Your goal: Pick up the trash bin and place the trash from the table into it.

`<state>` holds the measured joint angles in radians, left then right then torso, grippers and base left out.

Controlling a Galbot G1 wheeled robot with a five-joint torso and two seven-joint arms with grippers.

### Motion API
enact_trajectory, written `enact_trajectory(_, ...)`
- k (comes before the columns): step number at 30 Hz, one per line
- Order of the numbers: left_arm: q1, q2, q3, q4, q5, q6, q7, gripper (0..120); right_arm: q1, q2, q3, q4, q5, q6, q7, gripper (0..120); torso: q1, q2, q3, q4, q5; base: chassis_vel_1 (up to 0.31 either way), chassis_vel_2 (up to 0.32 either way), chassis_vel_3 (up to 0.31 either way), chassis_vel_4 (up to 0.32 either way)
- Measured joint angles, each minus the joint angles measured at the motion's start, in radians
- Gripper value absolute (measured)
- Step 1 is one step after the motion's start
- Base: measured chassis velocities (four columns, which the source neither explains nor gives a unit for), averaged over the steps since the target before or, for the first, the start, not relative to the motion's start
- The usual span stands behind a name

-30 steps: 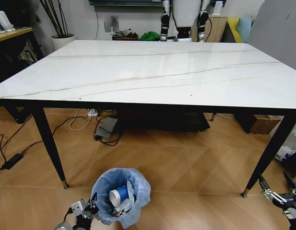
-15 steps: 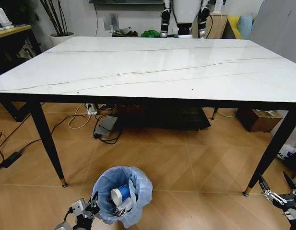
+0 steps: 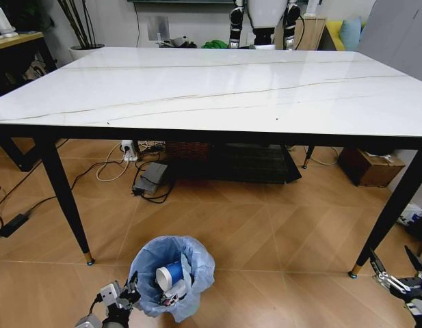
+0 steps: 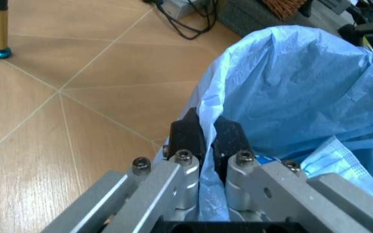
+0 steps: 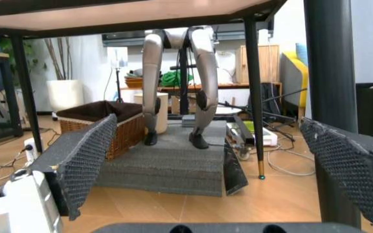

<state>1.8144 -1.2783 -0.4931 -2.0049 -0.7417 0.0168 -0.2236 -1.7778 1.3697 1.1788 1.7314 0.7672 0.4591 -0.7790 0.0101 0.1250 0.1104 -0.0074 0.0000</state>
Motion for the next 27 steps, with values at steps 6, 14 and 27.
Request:
enact_trajectory(6, -0.007, -0.001, -0.005, 0.002, -0.01, 0.0, -0.004, 0, -0.001, 0.001, 0.0, 0.002, 0.0, 0.0, -0.001, 100, -0.005, -0.026, -0.02, 0.0, 0.0, 0.0, 0.0, 0.0, 0.0)
enact_trajectory(14, -0.011, 0.001, -0.007, -0.004, -0.02, 0.004, -0.009, 0, -0.003, 0.0, 0.001, 0.005, 0.0, 0.001, -0.002, 100, -0.009, -0.056, -0.046, 0.0, 0.0, 0.0, 0.0, 0.0, 0.0)
enact_trajectory(27, -0.01, 0.001, -0.006, -0.01, -0.029, 0.011, -0.016, 0, -0.005, 0.002, 0.001, 0.006, 0.0, 0.002, -0.005, 100, -0.01, -0.104, -0.092, 0.0, 0.0, 0.0, 0.0, 0.0, 0.0)
